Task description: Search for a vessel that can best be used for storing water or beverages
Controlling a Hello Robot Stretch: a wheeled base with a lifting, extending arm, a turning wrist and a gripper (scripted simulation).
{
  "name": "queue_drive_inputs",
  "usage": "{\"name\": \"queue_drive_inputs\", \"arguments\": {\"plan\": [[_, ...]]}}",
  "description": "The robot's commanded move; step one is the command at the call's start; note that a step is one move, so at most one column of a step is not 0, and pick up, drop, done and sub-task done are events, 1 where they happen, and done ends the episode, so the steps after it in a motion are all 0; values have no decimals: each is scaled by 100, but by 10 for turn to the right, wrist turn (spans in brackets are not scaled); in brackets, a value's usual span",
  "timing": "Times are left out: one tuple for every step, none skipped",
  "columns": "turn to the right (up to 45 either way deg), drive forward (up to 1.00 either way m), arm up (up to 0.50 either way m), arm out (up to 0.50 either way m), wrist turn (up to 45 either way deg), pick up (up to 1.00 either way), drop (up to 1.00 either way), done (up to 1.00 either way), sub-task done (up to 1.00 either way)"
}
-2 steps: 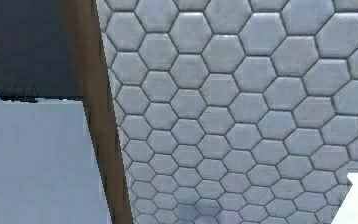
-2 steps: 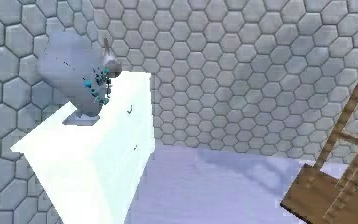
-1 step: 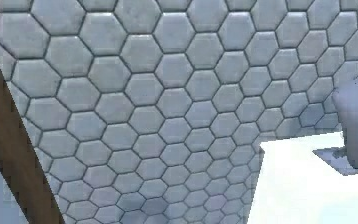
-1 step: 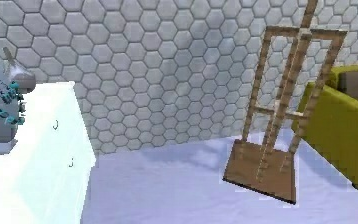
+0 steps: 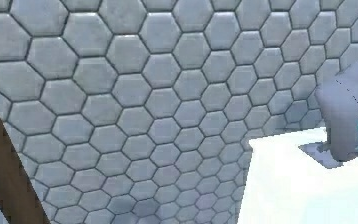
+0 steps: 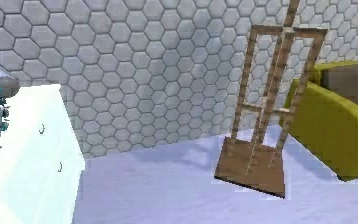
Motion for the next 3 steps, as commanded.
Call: {"name": "queue_drive_inputs", "arguments": {"plan": [[0, 5, 0, 0, 0, 0, 0, 0, 0], [-450, 0, 0, 0, 0, 0, 0, 0, 0], [-270, 0, 0, 0, 0, 0, 0, 0, 0]]}}
